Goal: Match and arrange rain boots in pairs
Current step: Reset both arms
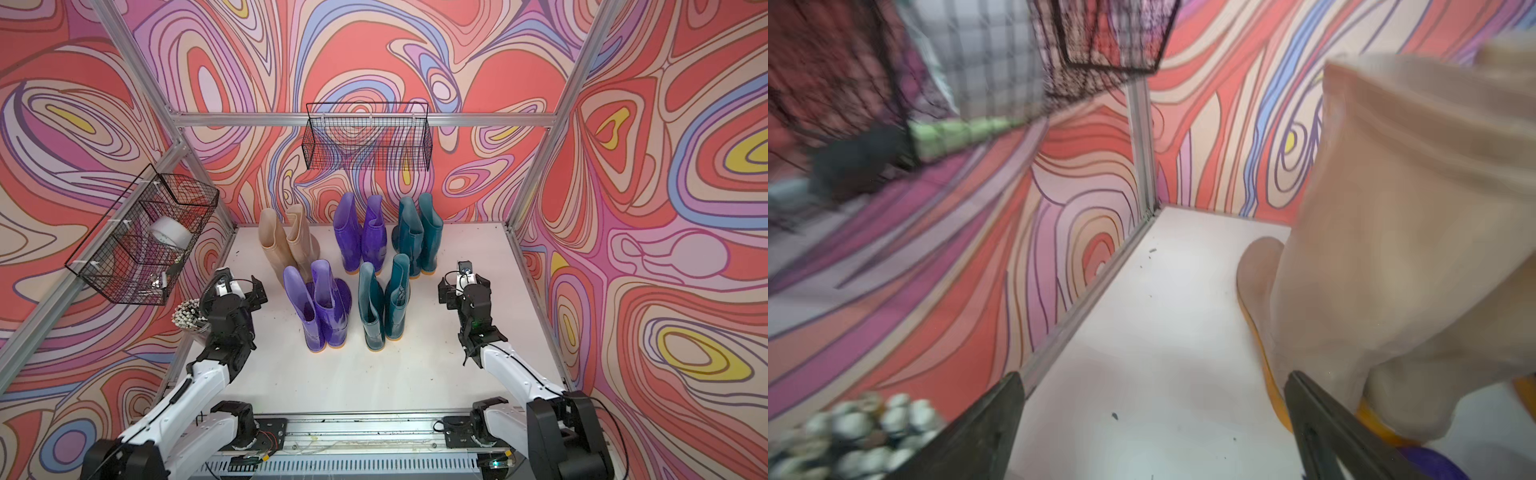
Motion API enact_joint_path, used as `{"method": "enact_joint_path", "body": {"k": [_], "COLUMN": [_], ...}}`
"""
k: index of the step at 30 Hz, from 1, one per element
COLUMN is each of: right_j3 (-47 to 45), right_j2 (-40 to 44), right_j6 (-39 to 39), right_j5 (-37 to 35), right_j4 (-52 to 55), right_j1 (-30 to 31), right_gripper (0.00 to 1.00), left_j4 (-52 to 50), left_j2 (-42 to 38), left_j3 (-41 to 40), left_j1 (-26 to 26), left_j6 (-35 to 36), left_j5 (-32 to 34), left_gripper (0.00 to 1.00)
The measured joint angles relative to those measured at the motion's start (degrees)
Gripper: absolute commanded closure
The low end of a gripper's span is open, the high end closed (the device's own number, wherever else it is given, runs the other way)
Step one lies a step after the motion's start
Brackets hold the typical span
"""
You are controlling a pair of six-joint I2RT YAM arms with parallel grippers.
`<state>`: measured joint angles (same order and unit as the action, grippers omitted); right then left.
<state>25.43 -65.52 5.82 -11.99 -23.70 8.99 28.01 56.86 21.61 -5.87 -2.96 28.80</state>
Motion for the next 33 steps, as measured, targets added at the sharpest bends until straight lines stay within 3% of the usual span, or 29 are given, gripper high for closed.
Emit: {"method": "enact_joint_path", "body": {"k": [8, 11, 16, 22, 33], "right_j3": [-4.9, -6.9, -7.8, -6.0, 0.9], "right_j2": [-10.3, -13.7, -21.1, -30.6, -33.2], "right_j6": [-2.5, -3.2, -3.1, -4.0, -8.5], "right_j5": [4.0, 4.0, 3.9, 3.0, -2.3], "right_j4": [-15.1, -21.9, -31.7, -40.6, -33.9], "right_j1": [-2.2, -2.6, -2.7, -4.9, -6.7], "right_gripper": [0.02, 0.02, 0.02, 0.01, 0.02], "left_j4": [17.5, 25.0, 28.9, 25.1, 23.8], "left_j2": [20.6, 25.7, 31.2, 31.6, 31.6], "left_j3": [-8.7, -8.9, -5.8, -0.9, -0.5], "left_j1": [0.4, 1.0, 1.4, 2.1, 2.6], "left_j6": [-0.9, -0.2, 1.4, 1.4, 1.4], "left_j5": [-4.6, -6.8, -12.4, -15.0, -16.3], "left_gripper": [0.0, 0.0, 0.0, 0.0, 0.0]}}
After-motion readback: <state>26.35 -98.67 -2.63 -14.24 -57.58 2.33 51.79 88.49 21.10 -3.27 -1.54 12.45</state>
